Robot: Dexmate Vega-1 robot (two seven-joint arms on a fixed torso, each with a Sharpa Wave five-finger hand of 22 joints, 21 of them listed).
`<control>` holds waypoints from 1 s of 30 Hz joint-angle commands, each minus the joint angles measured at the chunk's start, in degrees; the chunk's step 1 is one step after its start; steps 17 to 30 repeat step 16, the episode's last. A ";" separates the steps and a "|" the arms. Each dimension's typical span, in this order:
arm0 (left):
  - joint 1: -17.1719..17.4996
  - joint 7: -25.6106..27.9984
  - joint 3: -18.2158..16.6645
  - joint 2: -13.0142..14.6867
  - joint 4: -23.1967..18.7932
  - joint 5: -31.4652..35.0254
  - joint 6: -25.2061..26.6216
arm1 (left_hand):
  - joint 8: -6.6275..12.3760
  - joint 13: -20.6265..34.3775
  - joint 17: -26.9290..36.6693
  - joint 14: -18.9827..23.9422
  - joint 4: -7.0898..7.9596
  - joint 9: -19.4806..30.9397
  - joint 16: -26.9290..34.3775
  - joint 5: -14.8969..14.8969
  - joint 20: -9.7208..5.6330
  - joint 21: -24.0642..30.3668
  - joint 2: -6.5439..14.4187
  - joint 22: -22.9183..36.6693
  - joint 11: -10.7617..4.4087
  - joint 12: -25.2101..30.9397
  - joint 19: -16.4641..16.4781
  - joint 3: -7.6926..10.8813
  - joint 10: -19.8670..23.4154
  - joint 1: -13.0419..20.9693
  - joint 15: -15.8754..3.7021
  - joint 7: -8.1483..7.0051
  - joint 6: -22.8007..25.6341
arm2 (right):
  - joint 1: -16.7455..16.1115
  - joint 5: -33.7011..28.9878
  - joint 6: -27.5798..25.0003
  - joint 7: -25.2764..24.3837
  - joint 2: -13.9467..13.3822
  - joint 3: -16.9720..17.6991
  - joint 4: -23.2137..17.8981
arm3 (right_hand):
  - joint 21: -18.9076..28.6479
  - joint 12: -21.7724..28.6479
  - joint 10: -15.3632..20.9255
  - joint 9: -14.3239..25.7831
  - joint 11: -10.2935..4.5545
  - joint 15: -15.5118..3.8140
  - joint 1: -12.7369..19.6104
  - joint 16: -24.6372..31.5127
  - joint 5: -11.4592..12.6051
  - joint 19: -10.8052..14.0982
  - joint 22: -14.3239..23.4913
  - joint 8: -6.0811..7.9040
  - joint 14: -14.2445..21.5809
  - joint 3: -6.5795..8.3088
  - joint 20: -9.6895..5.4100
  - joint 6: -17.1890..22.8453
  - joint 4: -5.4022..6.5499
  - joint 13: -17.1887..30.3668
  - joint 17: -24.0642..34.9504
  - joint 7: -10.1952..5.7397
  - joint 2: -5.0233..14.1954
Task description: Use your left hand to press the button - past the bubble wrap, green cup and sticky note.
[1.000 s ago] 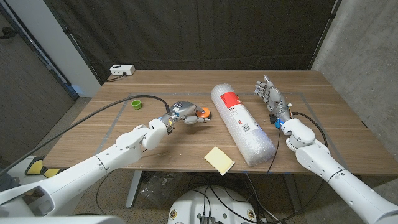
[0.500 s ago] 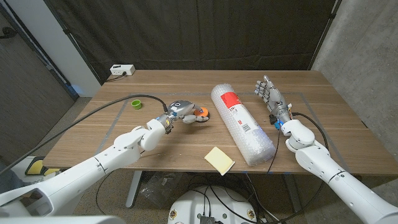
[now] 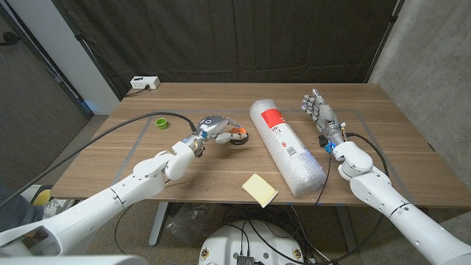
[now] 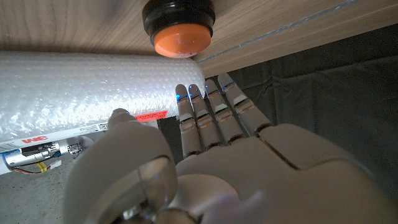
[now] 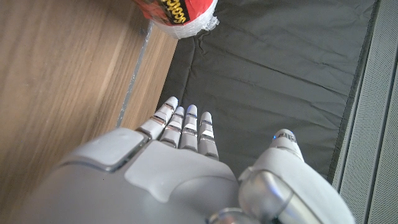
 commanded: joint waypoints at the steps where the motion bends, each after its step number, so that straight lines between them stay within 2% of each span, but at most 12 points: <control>1: 1.48 2.91 -1.27 -0.02 -1.32 0.00 -0.24 | -0.35 0.21 0.15 -0.33 0.24 0.02 -0.23 -0.15 0.03 -0.10 0.27 0.24 -0.06 -0.06 -0.10 -0.38 -0.15 -0.09 -1.78 0.04 -0.31 | 0.60 -0.15 -0.16 0.46 0.06 -0.20 0.69 | -0.03 0.20 0.61 0.24 -0.01 0.16 -0.03 -0.05 -0.15 0.48 0.25 -0.02 0.38 -0.07 -0.10 0.16 -0.29 0.16 0.13 -0.17 0.45; 30: 2.19 4.12 -1.84 -0.52 -1.62 0.00 0.22 | -0.32 0.22 0.15 -0.41 0.32 0.04 -0.09 -0.30 0.02 -0.24 0.38 0.26 0.08 0.02 -0.38 -0.47 -0.38 -0.01 -1.79 0.09 -0.42 | 0.99 -0.04 -0.61 0.91 -0.27 -0.22 0.85 | -0.22 0.16 0.61 0.24 0.00 0.20 -0.07 -0.08 -0.15 0.54 0.26 -0.01 0.41 -0.11 -0.12 0.23 -0.32 0.16 0.13 -0.17 0.47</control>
